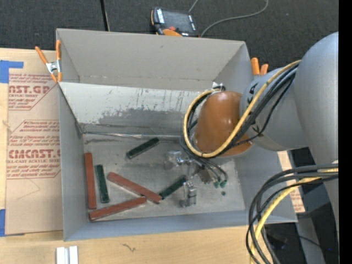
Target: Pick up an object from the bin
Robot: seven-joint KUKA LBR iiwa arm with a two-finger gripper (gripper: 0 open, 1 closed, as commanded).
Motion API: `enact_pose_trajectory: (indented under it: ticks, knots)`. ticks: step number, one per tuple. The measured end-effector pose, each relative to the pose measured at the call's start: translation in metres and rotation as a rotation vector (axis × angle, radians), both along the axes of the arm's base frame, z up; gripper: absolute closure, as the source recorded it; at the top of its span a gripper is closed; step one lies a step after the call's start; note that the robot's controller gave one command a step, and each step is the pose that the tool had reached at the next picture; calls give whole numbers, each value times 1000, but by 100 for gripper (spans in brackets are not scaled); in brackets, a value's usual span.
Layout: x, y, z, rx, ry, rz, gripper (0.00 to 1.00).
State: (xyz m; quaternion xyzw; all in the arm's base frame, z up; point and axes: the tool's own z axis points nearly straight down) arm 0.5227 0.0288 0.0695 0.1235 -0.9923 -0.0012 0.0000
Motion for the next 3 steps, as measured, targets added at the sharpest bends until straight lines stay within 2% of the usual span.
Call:
enact_pose_trajectory:
  ticks: [1,2,3]
  knots:
    - [0,-1,1,-1,0,-2,100]
    - [-7,-19,0,-2,-1,38,100]
    - [13,-73,187,-5,-11,291,100]
